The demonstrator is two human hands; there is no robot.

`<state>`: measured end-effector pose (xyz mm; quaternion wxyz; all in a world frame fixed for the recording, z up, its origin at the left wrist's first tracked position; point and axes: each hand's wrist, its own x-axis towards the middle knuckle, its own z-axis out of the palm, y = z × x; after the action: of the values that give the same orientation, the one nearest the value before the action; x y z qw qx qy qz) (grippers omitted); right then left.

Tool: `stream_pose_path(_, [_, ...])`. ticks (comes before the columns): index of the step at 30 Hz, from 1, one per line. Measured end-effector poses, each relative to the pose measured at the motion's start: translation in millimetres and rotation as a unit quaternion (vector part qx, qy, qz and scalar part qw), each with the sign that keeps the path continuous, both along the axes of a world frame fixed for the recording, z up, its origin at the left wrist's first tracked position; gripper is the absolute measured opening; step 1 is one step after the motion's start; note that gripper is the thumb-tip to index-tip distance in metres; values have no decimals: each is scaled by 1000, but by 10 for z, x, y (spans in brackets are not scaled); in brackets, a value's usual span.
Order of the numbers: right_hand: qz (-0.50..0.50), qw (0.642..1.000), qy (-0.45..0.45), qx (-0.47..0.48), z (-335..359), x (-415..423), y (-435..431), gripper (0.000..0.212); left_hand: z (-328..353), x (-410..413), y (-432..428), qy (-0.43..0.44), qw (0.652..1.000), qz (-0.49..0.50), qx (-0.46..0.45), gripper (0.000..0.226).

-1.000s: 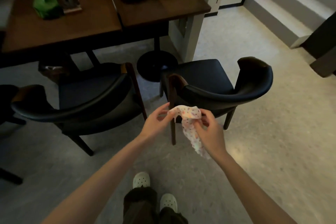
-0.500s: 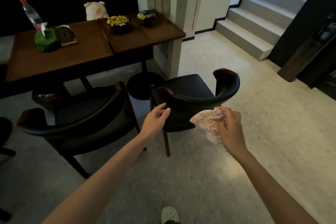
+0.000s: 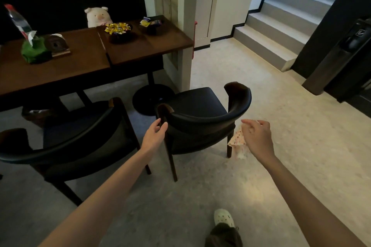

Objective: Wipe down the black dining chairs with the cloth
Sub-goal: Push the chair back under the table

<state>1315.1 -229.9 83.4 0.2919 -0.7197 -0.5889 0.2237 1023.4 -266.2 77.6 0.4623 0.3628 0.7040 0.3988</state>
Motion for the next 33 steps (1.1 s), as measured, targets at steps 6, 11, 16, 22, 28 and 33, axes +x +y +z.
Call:
stream_pose_path(6, [39,997,-16,-63,-203,543,1079,48,-244,404,715,-42,990,126,-44,70])
stream_pose_path(11, [79,990,-39,-108,-208,805,1793,54,-427,588,1057,-25,976,203,-72,77])
stream_pose_path(16, [121,983,-62,-123,-263,856,2474,59,-607,609,1371,15,971,217,-97,84])
stream_pose_path(22, [138,969,-127,-162,-499,742,3260,67,-844,453,1940,72,968,195,-139,90])
stream_pose_path(28, [140,947,-228,-178,-910,640,3930,75,-1171,239,2457,141,957,136,-212,95])
stream_pose_path(33, [151,926,-274,-211,-1189,576,4280,80,-1394,88,2768,185,936,95,-284,95])
